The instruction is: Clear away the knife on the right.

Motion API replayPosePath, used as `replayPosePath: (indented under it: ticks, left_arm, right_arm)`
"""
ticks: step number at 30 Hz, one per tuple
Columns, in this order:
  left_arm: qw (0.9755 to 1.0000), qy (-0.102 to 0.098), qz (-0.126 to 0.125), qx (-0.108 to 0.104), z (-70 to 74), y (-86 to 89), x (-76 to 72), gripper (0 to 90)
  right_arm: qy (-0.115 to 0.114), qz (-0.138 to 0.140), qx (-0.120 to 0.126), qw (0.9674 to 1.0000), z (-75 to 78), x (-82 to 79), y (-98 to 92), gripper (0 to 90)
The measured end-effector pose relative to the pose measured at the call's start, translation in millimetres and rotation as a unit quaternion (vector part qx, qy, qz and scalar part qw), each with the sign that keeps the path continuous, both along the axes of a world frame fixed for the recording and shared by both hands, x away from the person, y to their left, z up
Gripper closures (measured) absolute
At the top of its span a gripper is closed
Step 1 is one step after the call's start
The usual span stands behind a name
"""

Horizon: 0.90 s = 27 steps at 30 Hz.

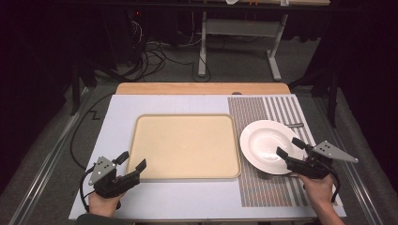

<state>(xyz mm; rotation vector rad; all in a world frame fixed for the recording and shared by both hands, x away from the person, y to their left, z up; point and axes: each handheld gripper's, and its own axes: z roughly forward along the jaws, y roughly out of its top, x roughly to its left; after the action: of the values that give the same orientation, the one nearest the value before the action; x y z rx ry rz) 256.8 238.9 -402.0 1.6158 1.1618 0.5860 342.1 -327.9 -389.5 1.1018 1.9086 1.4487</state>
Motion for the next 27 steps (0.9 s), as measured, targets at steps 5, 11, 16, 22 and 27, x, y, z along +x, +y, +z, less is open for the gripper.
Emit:
replayPosePath:
  ticks: [5, 11, 16, 22, 27]
  left_arm:
    - [1.0000, 0.000, -0.001, 0.001, 0.0, -0.1, 0.0, 29.1]
    - [1.0000, -0.001, 0.000, 0.002, 0.0, -0.5, 0.0, 29.1]
    - [1.0000, -0.001, 0.000, 0.002, 0.0, -0.5, -0.1, 29.2]
    - [1.0000, -0.001, 0.001, 0.002, 0.0, -0.5, 0.0, 29.1]
    - [1.0000, -0.001, 0.003, 0.003, -0.1, -0.4, -0.1, 29.2]
  right_arm:
    - [0.005, -0.010, 0.002, 0.9999, 2.5, 7.0, -0.8, 22.9]
    - [0.010, -0.019, -0.009, 0.9997, 5.7, 12.9, -1.4, 24.7]
    - [0.019, -0.023, -0.012, 0.9995, 4.7, 20.7, -1.8, 24.7]
    - [0.017, -0.028, -0.013, 0.9994, 7.2, 28.6, -1.5, 24.7]
    - [0.012, -0.031, -0.012, 0.9994, 8.8, 34.1, -2.9, 27.0]
